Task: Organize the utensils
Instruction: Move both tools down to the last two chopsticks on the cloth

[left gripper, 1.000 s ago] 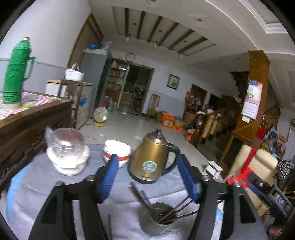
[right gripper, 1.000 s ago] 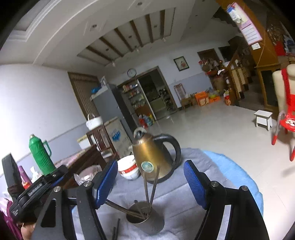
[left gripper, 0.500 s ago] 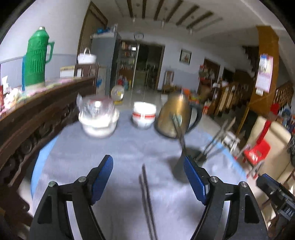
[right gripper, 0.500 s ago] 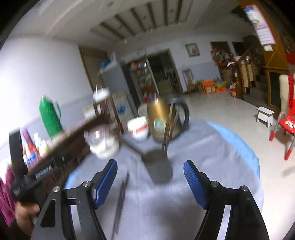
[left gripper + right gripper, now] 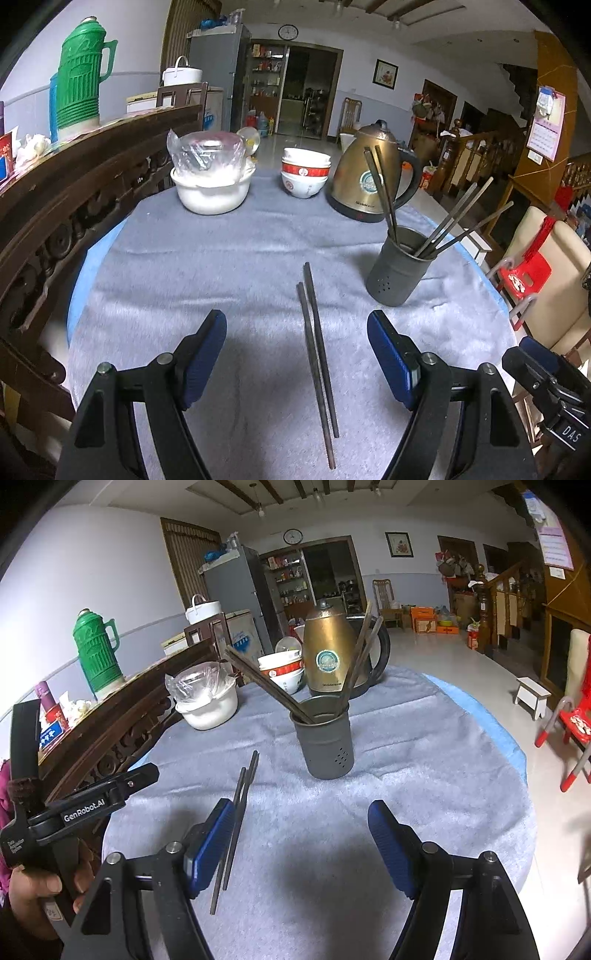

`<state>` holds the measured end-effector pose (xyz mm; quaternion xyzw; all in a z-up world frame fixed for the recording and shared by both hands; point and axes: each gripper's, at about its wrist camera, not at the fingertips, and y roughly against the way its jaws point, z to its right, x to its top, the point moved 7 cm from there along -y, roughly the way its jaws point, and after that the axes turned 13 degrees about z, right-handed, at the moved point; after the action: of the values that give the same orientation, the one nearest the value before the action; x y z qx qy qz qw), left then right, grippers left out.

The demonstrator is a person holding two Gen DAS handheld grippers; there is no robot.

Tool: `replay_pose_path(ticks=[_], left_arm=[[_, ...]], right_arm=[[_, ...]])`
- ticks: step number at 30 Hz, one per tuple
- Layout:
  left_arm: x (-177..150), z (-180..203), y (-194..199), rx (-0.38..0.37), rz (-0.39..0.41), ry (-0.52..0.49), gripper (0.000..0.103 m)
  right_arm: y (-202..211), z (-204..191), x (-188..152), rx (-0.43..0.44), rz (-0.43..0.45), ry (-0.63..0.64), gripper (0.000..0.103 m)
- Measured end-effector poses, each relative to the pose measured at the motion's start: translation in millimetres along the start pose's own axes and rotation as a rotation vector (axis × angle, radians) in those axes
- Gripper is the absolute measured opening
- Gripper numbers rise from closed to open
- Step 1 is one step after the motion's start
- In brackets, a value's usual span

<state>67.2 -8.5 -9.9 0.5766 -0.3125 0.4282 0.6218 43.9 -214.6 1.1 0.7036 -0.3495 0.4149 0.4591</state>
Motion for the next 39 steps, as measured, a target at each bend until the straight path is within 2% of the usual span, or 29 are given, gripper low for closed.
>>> replay_pose_path(ticks=[10, 19, 22, 27, 33, 36, 39], left_arm=[[-25.8, -12.2, -9.3, 0.045, -0.086, -0.015, 0.079], [-83.1, -61.6, -22.2, 0.167, -0.239, 0.042, 0.079], [-92.1, -75.0, -20.3, 0.197, -0.254, 0.067, 0.079], [-97.8, -86.2, -17.0, 0.221, -0.258, 0.104, 0.079], [-93.3, -76.8, -26.7, 0.187, -0.277, 0.093, 0.079], [-89.7, -53.3, -36.8, 0.124, -0.294, 0.060, 0.079], [-92.6, -24.0, -48.8, 0.078, -0.321, -0.019, 0.079]], right_arm=[[-11.4, -0.3, -24.5, 0.002, -0.080, -0.005, 0.078], [-38.6, 12.2, -76.9, -0.009, -0.289, -0.045, 0.078], [-44.7, 4.7, -85.8, 0.011, -0.325, -0.031, 0.078], [-56.5, -34.1, -93.6, 0.103, -0.348, 0.036, 0.078], [-81.1, -41.7, -91.1, 0.069, -0.354, 0.064, 0.078], [-81.7, -34.9, -83.8, 0.056, -0.332, 0.037, 0.078], [-78.2, -20.7, -87.0, 0.030, -0.334, 0.000, 0.078]])
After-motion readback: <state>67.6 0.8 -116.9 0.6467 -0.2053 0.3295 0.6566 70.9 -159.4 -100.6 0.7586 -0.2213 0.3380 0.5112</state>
